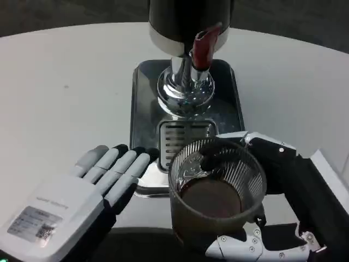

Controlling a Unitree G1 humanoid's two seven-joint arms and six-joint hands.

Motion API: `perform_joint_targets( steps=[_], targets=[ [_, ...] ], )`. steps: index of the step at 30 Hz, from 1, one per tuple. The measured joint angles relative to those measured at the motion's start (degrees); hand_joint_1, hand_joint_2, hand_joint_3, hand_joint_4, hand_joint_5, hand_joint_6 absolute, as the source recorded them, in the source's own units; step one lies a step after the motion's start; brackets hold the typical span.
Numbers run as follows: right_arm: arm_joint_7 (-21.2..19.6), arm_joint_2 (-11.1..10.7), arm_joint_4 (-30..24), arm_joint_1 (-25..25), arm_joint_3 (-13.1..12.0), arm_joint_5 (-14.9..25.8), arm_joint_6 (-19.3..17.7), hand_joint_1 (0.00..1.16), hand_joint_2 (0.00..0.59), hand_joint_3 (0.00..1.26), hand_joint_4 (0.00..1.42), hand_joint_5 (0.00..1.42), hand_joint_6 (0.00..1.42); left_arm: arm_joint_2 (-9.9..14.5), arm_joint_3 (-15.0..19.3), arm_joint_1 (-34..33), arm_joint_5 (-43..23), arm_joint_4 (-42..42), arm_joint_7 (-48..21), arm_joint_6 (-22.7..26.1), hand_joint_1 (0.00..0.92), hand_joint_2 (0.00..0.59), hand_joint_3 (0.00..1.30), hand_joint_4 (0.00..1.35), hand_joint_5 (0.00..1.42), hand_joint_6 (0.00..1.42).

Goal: Grasp the cup under the faucet to collect the drink, then remove the cup.

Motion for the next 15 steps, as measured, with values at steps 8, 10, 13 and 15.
perform_joint_targets(
  steps=[8,10,13,15],
  targets=[
    [0.0,-0.3,0.0,-0.6,0.7,-0.2,-0.8,1.11,0.121,0.69,0.88,0.94,1.31,0.0,-0.3,-0.1,0.5,0.0,-0.1,0.6,0.000,0.039,0.00,0.00,0.00,0.00],
    [0.0,-0.3,0.0,-0.6,0.7,-0.2,-0.8,1.11,0.121,0.69,0.88,0.94,1.31,-0.1,-0.4,-0.1,0.5,0.0,-0.1,0.8,0.000,0.038,0.00,0.00,0.00,0.00],
    [0.0,-0.3,0.0,-0.9,0.7,-0.2,-0.8,1.11,0.121,0.70,0.88,0.94,1.31,-0.1,-0.4,-0.1,0.5,0.0,-0.1,1.1,0.000,0.041,0.00,0.00,0.00,0.00],
    [0.0,-0.3,0.0,-0.9,0.7,-0.2,-0.8,1.11,0.121,0.70,0.88,0.94,1.31,-0.3,-0.4,-0.1,0.5,0.0,-0.1,1.3,0.000,0.042,0.00,0.00,0.00,0.00]
  ],
)
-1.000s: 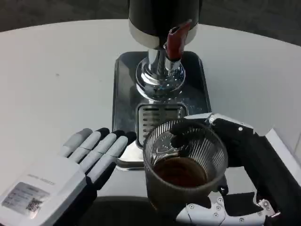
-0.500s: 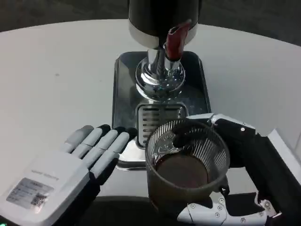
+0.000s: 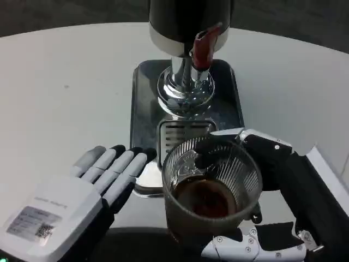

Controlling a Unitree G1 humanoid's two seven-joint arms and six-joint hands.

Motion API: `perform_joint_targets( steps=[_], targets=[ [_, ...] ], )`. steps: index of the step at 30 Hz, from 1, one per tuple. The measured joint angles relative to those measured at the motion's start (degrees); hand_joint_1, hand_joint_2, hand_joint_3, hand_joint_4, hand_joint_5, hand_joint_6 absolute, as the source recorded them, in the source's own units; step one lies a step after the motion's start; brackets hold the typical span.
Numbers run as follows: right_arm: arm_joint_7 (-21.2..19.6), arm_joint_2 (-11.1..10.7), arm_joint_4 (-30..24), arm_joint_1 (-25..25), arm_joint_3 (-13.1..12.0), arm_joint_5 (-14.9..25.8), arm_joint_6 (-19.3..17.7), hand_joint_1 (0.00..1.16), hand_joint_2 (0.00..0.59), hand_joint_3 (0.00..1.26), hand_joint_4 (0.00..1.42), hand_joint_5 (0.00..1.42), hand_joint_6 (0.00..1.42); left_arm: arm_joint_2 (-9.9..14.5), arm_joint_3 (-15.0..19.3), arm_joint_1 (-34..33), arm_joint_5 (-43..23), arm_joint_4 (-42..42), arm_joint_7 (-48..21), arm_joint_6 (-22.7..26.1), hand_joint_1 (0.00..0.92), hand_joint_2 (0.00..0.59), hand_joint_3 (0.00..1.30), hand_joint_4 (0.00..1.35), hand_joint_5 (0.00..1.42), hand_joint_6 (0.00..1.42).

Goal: Grasp the cup under the faucet to collect the drink, then remove the cup.

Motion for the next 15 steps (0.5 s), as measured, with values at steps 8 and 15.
perform_joint_targets(
  steps=[8,15],
  targets=[
    [-0.1,0.0,0.0,0.5,0.1,-0.4,0.0,1.10,0.120,0.70,0.88,0.94,1.31,-1.1,-0.8,0.4,0.0,-0.2,0.0,0.3,0.000,0.042,0.00,0.00,0.00,0.00],
    [-0.1,0.0,-0.3,0.9,-0.2,-0.4,0.0,1.10,0.120,0.70,0.88,0.95,1.32,-1.1,-1.1,0.2,-0.1,-0.3,0.0,0.3,0.000,0.042,0.00,0.00,0.00,0.00]
  ],
)
